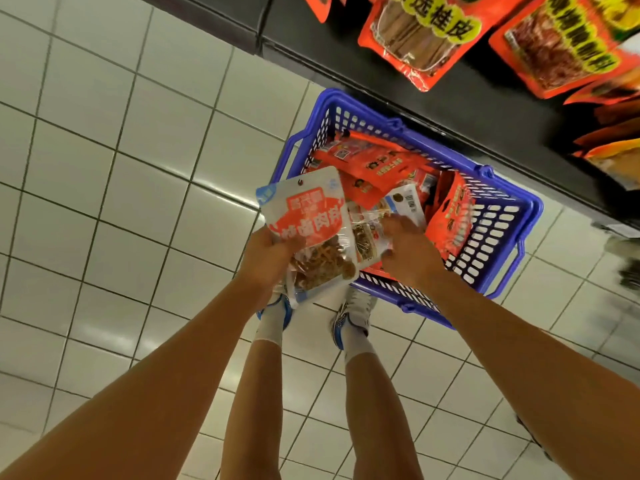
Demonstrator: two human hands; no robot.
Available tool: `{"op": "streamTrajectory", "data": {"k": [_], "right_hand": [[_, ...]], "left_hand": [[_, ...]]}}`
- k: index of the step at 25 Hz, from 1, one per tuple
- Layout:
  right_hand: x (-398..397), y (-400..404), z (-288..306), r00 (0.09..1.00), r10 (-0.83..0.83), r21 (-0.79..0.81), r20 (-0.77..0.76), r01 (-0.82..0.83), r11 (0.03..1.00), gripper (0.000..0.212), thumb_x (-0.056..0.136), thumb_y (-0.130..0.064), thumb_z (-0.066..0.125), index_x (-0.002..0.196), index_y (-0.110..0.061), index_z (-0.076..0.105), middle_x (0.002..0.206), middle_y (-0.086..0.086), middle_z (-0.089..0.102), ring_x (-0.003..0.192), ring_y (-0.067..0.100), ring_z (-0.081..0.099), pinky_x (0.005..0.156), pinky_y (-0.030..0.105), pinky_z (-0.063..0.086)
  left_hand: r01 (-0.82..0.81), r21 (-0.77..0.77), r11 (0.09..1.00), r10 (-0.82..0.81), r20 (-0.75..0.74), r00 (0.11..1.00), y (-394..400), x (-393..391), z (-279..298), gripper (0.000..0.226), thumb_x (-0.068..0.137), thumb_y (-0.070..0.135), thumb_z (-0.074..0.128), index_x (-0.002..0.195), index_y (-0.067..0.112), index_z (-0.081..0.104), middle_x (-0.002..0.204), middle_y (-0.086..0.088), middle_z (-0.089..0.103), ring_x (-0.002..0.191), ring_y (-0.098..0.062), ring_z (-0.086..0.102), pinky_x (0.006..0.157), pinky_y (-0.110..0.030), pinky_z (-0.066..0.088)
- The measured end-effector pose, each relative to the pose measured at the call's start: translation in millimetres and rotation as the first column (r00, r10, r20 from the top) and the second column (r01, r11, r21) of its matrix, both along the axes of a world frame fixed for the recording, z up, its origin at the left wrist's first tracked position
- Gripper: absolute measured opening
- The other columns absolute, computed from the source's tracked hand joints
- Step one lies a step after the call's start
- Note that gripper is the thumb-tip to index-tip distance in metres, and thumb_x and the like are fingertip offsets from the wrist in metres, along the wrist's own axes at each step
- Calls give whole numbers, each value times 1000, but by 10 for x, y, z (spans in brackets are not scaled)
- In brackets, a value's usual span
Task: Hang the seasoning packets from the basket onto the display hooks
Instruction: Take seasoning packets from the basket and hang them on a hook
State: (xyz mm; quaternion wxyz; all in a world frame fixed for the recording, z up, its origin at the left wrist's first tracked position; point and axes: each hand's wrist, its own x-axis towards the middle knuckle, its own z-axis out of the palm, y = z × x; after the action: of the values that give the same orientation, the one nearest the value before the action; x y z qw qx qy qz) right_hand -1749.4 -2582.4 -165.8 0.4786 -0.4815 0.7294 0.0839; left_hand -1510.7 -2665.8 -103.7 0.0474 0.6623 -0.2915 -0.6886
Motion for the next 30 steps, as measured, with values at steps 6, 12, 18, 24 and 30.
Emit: {"op": "streamTrajectory", "data": {"k": [6,12,18,24,30], "right_hand": [[22,219,-578,887,403,2,-227,-413,911,95,89,-28,65,161,-23,4,170,7,-9,156,33,-4,122,56,11],[-94,-32,401,948,-278,-159,154,301,940,22,93,-15,56,110,-9,68,86,8,74,76,28,69,64,34,54],[-378,-461,2103,261,-738,29,622,934,355,41,70,-1,67,106,-20,68,93,-3,79,94,23,75,71,35,62],[-576,-895,3960,330,-505,-167,797,925,340,20,85,-39,75,104,-37,76,106,13,76,106,45,69,90,65,54],[-649,-1229,6138,528,-187,-483,828,842,240,19,80,-42,77,99,-43,78,95,-17,78,87,2,73,77,28,58]], "left_hand": [[-53,5,999,53,7,999,158,300,-140,30,77,17,71,106,21,70,98,-4,77,98,-27,72,86,-49,58],[-183,-32,983,182,-19,983,63,250,377,27,77,19,61,103,16,69,94,-7,76,95,-30,71,80,-44,56],[-222,-70,973,203,-213,956,-355,-232,1530,31,78,7,61,106,13,73,102,-10,77,96,-29,73,78,-41,58],[-239,-259,936,128,-383,915,-862,-603,3326,22,89,17,68,110,10,70,102,-12,78,91,-27,76,70,-38,62],[-296,-539,788,4,-477,879,-1319,-670,5391,31,80,37,79,106,21,76,111,-9,76,101,-23,74,84,-41,59]]}}
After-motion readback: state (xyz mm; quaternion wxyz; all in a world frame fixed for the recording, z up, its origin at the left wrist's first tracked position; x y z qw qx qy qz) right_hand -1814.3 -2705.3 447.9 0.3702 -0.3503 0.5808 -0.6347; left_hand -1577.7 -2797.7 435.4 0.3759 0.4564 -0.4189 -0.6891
